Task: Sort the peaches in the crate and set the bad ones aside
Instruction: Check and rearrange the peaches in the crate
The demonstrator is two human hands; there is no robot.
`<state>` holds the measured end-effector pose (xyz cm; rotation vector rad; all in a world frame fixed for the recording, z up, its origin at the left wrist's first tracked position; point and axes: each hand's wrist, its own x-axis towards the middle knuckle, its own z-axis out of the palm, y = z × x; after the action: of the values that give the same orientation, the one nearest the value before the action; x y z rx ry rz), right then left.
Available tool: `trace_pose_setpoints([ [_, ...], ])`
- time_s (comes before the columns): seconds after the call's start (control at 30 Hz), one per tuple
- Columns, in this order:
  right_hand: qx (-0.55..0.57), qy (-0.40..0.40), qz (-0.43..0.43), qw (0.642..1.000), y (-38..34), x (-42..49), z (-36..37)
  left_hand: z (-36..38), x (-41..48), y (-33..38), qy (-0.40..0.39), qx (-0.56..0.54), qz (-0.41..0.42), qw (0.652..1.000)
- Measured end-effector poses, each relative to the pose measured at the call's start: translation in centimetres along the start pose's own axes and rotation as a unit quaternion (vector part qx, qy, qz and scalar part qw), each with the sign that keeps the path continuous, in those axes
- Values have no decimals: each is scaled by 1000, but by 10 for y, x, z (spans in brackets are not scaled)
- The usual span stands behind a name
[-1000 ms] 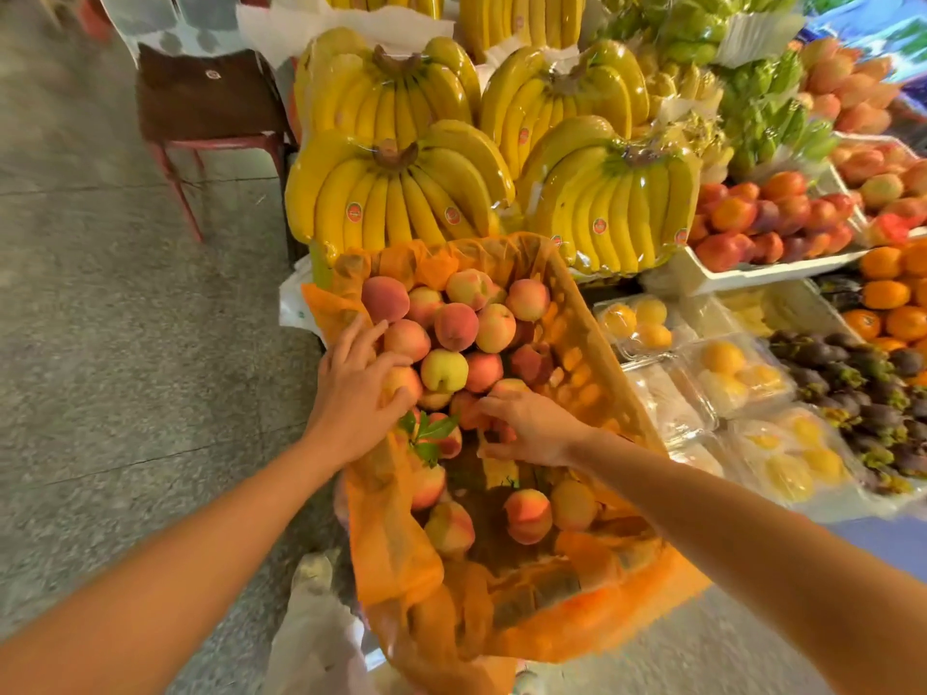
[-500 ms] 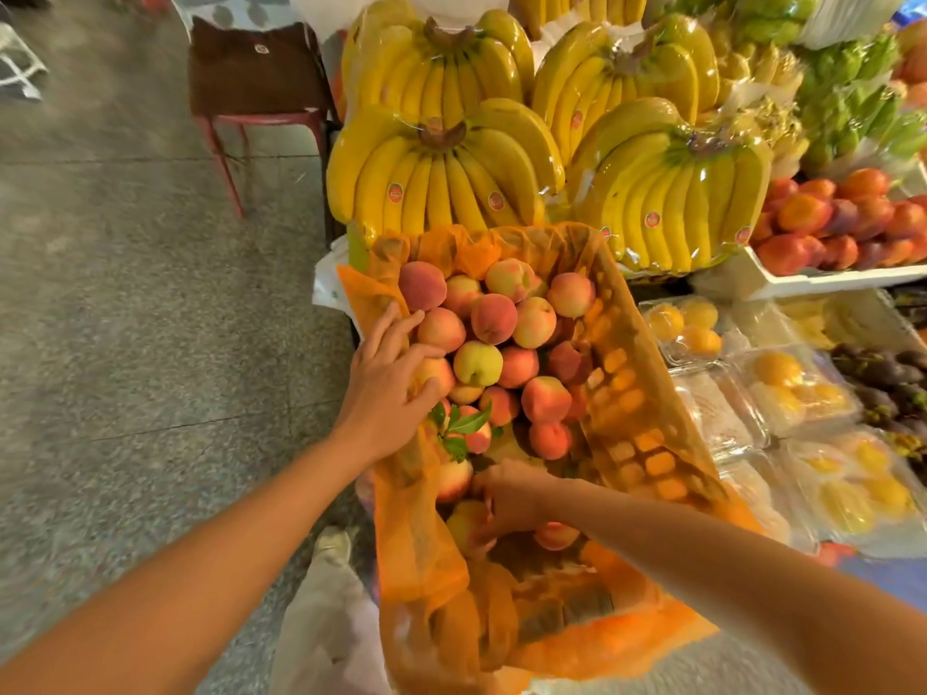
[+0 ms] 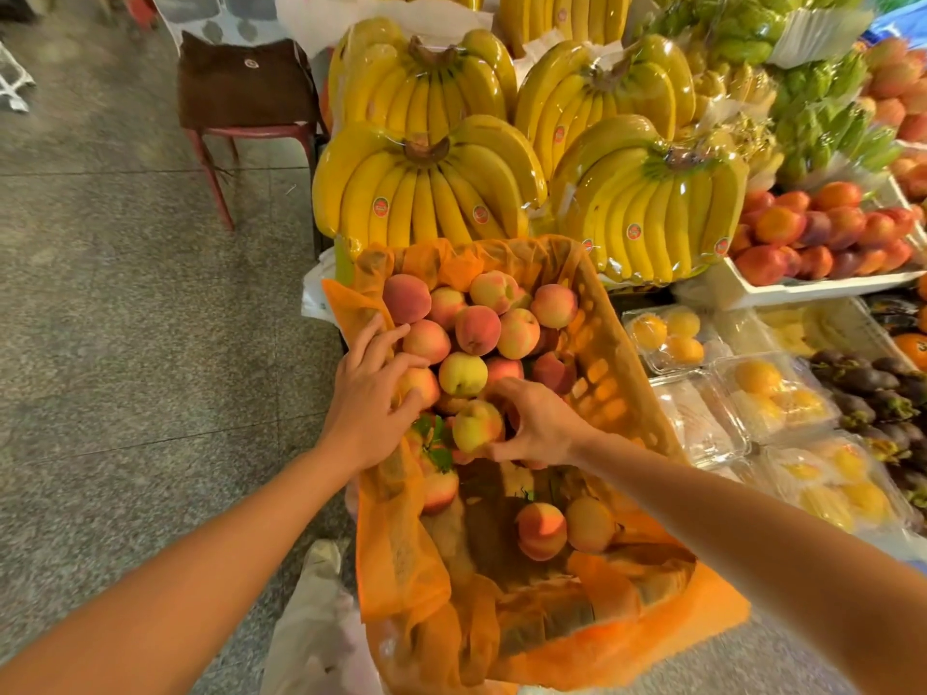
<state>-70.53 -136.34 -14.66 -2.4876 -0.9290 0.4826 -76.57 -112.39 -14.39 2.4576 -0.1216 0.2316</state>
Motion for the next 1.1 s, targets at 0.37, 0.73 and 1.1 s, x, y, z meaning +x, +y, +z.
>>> trace_pose_setpoints([
  [0.37,39,96,-15,994,-14,9,24,0,0,-2,2,-5,2,1000],
  [0.73,-6,69,-35,997,-17,9,31,-2,0,-1,-4,3,2,1000],
  [1.1,49,118,-108,986,-38,31,29,-4,-1,-1,4,-4,5,1000],
])
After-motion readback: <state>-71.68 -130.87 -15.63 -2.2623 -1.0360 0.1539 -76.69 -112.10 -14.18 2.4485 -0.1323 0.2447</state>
